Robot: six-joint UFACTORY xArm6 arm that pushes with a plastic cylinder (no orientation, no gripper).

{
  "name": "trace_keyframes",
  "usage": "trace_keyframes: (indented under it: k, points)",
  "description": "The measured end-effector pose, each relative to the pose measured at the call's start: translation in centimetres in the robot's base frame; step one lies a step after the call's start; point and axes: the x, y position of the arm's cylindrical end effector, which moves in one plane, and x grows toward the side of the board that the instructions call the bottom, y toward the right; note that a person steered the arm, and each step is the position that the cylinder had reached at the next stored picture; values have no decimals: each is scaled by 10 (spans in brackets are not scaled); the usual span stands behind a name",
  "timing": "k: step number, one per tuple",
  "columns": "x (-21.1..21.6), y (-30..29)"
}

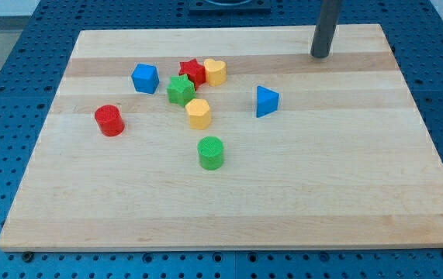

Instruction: Point your arm to the top left of the blue triangle

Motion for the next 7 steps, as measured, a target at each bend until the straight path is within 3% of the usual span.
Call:
trace_keyframes:
  k: [2,4,7]
  points:
    - [1,-19]
    - [44,-54]
    - [49,-60]
